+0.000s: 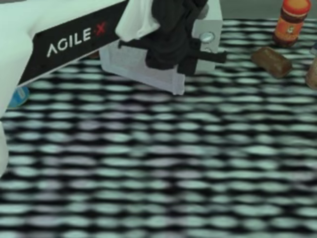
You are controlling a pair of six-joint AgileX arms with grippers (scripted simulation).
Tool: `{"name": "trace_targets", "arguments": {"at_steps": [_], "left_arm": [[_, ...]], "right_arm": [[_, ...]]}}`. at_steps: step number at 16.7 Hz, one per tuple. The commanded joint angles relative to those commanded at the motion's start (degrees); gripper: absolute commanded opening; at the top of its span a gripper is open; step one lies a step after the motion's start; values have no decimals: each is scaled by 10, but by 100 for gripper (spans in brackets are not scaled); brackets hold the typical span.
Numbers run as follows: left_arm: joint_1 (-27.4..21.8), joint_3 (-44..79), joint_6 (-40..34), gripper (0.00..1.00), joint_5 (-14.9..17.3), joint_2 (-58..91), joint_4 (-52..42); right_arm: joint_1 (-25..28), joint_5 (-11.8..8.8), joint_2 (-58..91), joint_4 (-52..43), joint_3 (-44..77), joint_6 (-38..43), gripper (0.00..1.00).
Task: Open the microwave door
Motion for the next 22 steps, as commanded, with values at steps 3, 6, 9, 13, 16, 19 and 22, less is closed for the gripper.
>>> {"name": "trace_targets", "arguments": {"at_steps": [3, 6, 9, 13, 16, 19, 22], "left_arm": [[7, -38, 31, 0, 13, -27, 18], [12, -69, 57, 0, 28, -49, 34], [12, -72, 59, 0, 29, -51, 35], [12, -72, 59, 0, 29, -51, 35], [12, -72, 59, 0, 29, -51, 35], [12, -72, 59, 0, 29, -51, 35], [12, -72, 59, 0, 29, -51, 35]], "right_arm": [[0, 0, 0, 0, 0, 0, 100], [0, 0, 0, 0, 0, 0, 100], [0, 0, 0, 0, 0, 0, 100], [0, 0, 0, 0, 0, 0, 100], [0, 0, 0, 0, 0, 0, 100], [0, 0, 0, 0, 0, 0, 100], [0, 0, 0, 0, 0, 0, 100]]}}
